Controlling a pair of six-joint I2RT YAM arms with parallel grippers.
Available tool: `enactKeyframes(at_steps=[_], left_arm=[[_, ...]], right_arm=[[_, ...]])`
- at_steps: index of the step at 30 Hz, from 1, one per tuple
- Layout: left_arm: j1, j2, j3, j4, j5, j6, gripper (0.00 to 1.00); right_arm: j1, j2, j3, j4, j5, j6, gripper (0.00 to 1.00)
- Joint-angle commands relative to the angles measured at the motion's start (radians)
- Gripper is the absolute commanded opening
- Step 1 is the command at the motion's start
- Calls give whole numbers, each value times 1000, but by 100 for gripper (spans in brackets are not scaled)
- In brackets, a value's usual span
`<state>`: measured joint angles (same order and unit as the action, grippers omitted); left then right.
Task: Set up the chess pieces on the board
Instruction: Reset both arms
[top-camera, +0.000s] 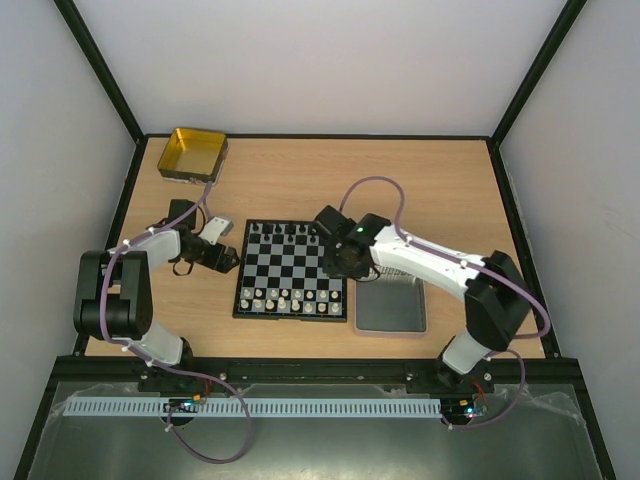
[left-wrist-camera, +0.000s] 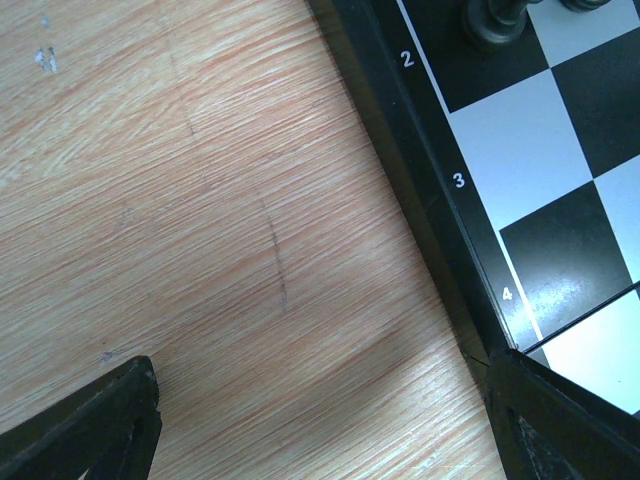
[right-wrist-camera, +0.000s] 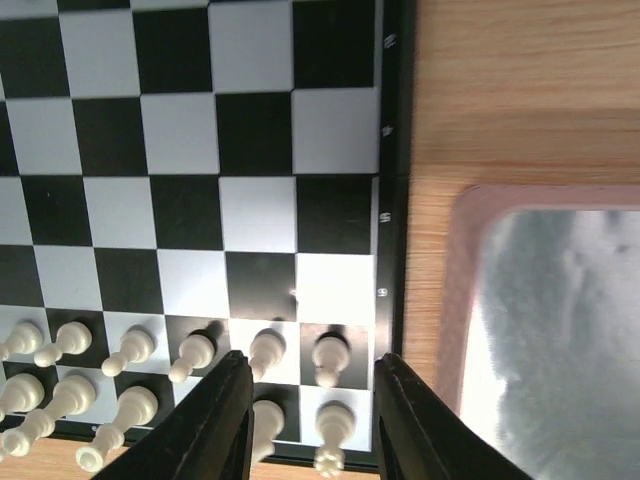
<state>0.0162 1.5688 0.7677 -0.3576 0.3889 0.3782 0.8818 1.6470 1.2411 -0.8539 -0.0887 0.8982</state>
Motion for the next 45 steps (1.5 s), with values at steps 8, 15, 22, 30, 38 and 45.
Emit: enactKeyframes(at_steps=[8,15,22,30,38,45], left_arm=[[5,-52,-13,-37,-85,-9,88],[1,-303,59,-198,-49,105,100],[-127,-485,159,-431,9,187,100],[-349,-619,136,-487,-42,128,99],[-357,-650,107,-505,-48,142,99],[-356,-645,112,-507,-53,137,99]], right_arm=[[-87,-346,-238,65,123,16,31],[-89,-475,-253,-39,310,-71,69],[-87,-539,-301,83,167,-158,71],[-55,-534,-274,71,159,-257,71],[-43,-562,-264,35,147,-340,71],[-34,-592,-286,47,151,-341,69]])
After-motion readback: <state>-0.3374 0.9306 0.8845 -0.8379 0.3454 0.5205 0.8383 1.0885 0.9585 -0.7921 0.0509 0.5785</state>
